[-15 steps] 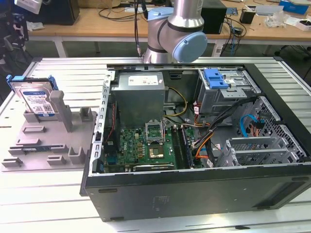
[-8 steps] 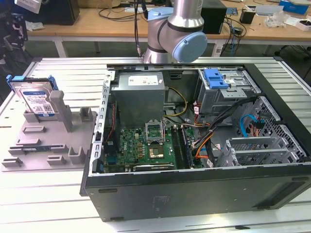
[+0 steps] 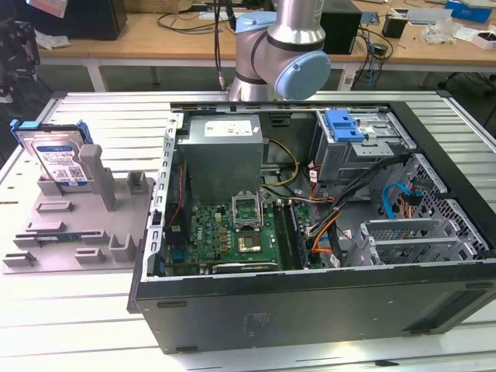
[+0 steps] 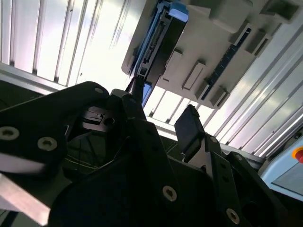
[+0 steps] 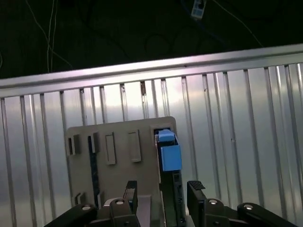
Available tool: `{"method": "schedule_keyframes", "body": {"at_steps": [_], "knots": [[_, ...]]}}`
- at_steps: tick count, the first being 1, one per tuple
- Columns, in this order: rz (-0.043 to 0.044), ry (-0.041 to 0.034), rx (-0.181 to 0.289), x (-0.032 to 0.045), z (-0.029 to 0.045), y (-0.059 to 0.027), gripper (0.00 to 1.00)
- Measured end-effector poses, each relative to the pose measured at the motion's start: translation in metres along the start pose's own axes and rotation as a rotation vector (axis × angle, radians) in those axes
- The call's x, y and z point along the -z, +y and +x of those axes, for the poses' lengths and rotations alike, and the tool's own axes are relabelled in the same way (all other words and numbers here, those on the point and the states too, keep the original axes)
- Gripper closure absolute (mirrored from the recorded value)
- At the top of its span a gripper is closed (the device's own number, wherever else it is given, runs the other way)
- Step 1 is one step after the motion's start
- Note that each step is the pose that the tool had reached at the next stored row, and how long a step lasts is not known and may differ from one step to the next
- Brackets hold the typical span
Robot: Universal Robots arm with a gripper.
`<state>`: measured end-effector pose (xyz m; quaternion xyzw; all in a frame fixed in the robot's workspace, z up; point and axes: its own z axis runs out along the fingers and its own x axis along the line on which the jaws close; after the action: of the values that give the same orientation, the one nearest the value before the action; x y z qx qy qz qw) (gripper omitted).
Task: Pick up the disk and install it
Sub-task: 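Pick up the disk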
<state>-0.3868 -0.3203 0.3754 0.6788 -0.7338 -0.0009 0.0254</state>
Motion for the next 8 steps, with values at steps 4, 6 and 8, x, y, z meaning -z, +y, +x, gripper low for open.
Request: {"method": "schedule_keyframes", "body": {"at_steps": [4,6,8], "knots": [[0.0022,0.0021,0.060,-0.0001,0.0000,0.0000,0.46],[0.0023,0.0022,0.062,-0.0001,0.0000,0.0000,0.46],[0.0024,0.0023,0.064,-0.0001,0.0000,0.0000,0.46]]}}
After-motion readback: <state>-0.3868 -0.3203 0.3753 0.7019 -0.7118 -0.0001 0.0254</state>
